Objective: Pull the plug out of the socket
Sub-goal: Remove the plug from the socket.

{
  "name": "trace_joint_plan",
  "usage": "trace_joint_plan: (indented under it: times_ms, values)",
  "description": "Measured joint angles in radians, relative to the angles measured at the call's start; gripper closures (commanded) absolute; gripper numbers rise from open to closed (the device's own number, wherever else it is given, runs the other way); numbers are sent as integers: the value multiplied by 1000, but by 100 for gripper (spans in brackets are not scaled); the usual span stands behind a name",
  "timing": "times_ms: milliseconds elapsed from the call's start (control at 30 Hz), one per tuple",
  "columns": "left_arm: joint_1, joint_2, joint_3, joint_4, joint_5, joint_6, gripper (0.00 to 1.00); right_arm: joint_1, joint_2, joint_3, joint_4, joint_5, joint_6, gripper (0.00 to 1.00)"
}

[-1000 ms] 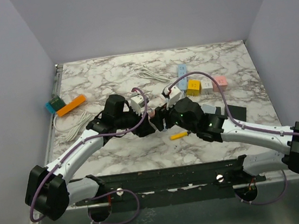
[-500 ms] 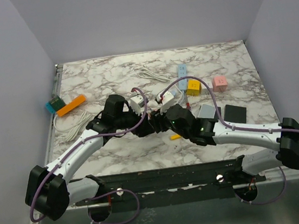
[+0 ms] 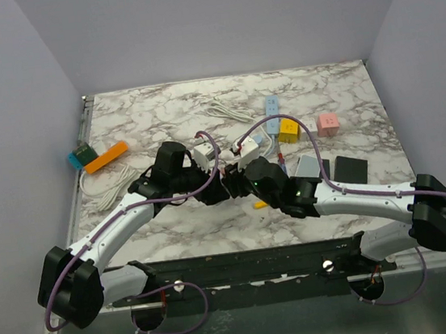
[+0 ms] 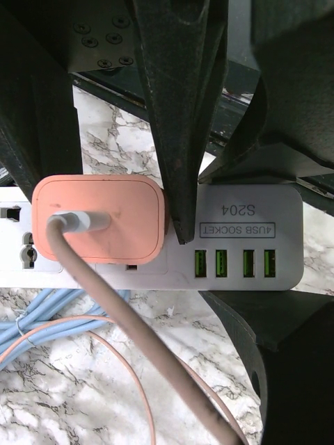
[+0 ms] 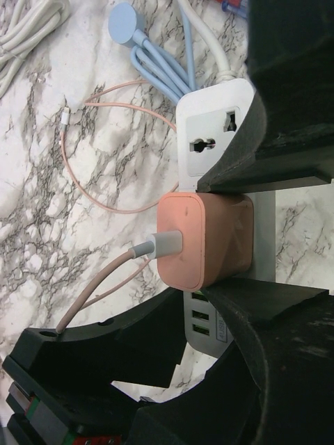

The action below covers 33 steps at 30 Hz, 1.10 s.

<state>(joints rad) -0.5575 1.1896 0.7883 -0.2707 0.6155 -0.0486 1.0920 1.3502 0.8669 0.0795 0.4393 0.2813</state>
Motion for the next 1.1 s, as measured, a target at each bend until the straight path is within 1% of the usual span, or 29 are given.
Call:
trace_joint_plan:
  times_ms: [533,800,1100]
  values:
    - [0,0,0,1,-1,0,100,1,0,0,-1,13,21,99]
    - [0,0,0,0,-8,0,100,3,4,0,8,5,-21,99]
    - [14,0,-8,-18,-9,0,100,40,37,-2,39,27,-80,99]
